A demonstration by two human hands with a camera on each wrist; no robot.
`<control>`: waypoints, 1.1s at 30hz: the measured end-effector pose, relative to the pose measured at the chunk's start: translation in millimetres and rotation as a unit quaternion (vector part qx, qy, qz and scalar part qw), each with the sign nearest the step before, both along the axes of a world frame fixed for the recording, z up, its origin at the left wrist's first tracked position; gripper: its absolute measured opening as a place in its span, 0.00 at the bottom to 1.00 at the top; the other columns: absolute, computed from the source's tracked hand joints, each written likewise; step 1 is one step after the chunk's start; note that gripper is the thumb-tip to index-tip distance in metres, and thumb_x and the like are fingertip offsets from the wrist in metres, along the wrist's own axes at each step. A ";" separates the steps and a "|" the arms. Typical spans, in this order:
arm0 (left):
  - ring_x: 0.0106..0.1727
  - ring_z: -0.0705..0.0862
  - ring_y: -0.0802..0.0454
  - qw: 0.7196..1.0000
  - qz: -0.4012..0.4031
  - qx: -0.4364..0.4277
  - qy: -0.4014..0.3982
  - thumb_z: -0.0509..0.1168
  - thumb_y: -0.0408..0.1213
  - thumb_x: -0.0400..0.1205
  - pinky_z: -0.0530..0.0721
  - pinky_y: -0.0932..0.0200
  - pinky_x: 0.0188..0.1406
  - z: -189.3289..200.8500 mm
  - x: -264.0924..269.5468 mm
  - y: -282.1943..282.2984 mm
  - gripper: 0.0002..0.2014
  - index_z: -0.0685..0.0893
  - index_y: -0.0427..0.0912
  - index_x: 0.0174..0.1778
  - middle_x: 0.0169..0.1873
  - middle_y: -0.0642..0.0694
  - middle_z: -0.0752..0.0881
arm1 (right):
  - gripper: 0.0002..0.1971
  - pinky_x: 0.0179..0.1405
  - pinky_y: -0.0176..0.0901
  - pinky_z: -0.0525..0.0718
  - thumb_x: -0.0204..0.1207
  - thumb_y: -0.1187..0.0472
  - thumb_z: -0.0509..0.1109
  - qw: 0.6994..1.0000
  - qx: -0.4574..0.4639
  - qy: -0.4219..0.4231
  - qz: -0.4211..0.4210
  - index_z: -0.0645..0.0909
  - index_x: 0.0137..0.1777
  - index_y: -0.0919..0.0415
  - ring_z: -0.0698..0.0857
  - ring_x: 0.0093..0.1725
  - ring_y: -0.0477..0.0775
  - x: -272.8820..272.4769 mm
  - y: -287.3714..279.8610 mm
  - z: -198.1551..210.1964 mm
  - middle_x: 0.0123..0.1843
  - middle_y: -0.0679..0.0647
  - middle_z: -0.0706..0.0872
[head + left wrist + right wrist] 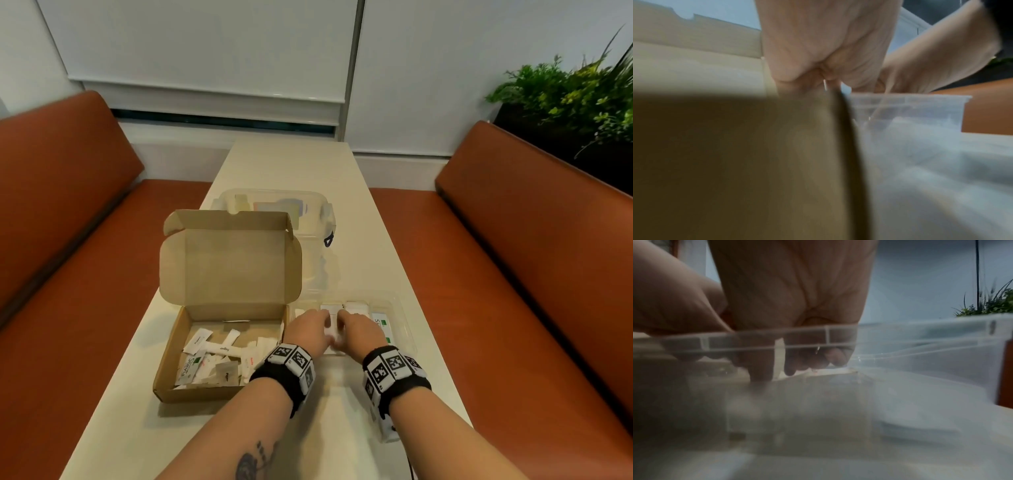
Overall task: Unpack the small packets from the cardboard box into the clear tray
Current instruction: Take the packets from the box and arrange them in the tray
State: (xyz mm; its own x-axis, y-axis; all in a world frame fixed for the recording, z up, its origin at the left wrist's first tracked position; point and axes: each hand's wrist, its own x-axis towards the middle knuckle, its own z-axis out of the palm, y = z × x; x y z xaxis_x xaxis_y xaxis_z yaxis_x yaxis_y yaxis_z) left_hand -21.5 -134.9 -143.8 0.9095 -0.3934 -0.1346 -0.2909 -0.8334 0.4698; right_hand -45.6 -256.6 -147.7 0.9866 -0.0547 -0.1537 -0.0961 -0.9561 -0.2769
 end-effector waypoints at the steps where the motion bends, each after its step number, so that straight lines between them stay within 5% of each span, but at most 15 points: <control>1: 0.50 0.83 0.47 0.999 0.026 -0.045 0.004 0.68 0.43 0.80 0.79 0.55 0.48 3.6 -0.3 4.0 0.11 0.79 0.45 0.55 0.49 0.45 0.83 | 0.14 0.41 0.43 0.77 0.74 0.54 0.70 1.000 0.017 -0.011 -0.006 0.74 0.55 0.58 0.84 0.48 0.56 -0.5 1.5 2.5 0.48 0.54 0.85; 4: 0.40 0.79 0.50 0.975 0.128 -0.180 0.014 0.66 0.47 0.81 0.76 0.59 0.40 20.1 5.6 23.9 0.10 0.80 0.44 0.51 0.40 0.48 0.82 | 0.10 0.37 0.42 0.73 0.75 0.54 0.67 0.997 0.048 -0.064 -0.006 0.74 0.53 0.56 0.84 0.46 0.56 -0.3 14.7 14.4 0.44 0.54 0.85; 6: 0.46 0.80 0.49 0.965 0.173 -0.195 0.018 0.61 0.46 0.84 0.74 0.60 0.44 30.3 15.0 43.9 0.13 0.81 0.41 0.55 0.47 0.45 0.84 | 0.08 0.37 0.43 0.72 0.76 0.55 0.66 0.993 0.065 -0.095 0.002 0.74 0.51 0.57 0.83 0.46 0.57 1.7 29.8 25.3 0.41 0.54 0.83; 10: 0.54 0.83 0.43 0.978 0.187 -0.081 0.047 0.59 0.41 0.85 0.76 0.56 0.48 33.4 25.1 88.1 0.13 0.84 0.37 0.56 0.53 0.39 0.86 | 0.06 0.42 0.45 0.77 0.76 0.57 0.67 0.988 0.107 -0.100 0.041 0.78 0.47 0.59 0.82 0.45 0.58 7.1 65.7 44.7 0.41 0.57 0.86; 14: 0.58 0.83 0.44 0.984 0.163 -0.007 0.078 0.67 0.38 0.79 0.81 0.51 0.59 19.5 17.1 117.4 0.07 0.83 0.43 0.52 0.56 0.42 0.87 | 0.07 0.44 0.46 0.78 0.75 0.63 0.65 0.989 0.120 -0.035 0.079 0.81 0.50 0.63 0.80 0.45 0.58 12.4 98.2 43.6 0.45 0.60 0.85; 18: 0.72 0.74 0.42 0.981 0.094 0.127 0.115 0.77 0.51 0.69 0.70 0.42 0.73 7.8 11.8 129.7 0.37 0.73 0.51 0.73 0.71 0.45 0.77 | 0.09 0.44 0.41 0.75 0.76 0.69 0.63 0.990 0.108 0.006 0.087 0.81 0.53 0.64 0.83 0.51 0.60 11.2 118.9 31.3 0.52 0.61 0.86; 21: 0.76 0.70 0.44 0.978 0.042 0.186 0.090 0.78 0.60 0.63 0.60 0.38 0.75 -2.3 8.7 130.6 0.49 0.64 0.53 0.79 0.76 0.48 0.71 | 0.12 0.51 0.45 0.78 0.77 0.71 0.60 0.992 0.094 0.015 0.077 0.79 0.57 0.62 0.82 0.57 0.61 5.2 128.5 18.3 0.58 0.62 0.84; 25: 0.72 0.73 0.43 0.978 0.008 0.203 0.051 0.75 0.60 0.64 0.61 0.40 0.72 -14.7 4.9 120.0 0.41 0.70 0.54 0.72 0.69 0.47 0.76 | 0.14 0.55 0.45 0.76 0.74 0.70 0.65 0.990 0.122 -0.005 0.065 0.75 0.59 0.63 0.80 0.59 0.61 -4.9 137.3 1.8 0.59 0.62 0.81; 33: 0.67 0.78 0.44 0.977 0.022 0.192 0.087 0.71 0.47 0.74 0.60 0.43 0.70 -10.7 4.7 107.2 0.26 0.74 0.50 0.67 0.58 0.47 0.85 | 0.05 0.44 0.42 0.72 0.74 0.69 0.62 0.981 0.192 -0.029 0.018 0.73 0.49 0.62 0.79 0.47 0.60 -8.3 141.5 -2.6 0.47 0.60 0.81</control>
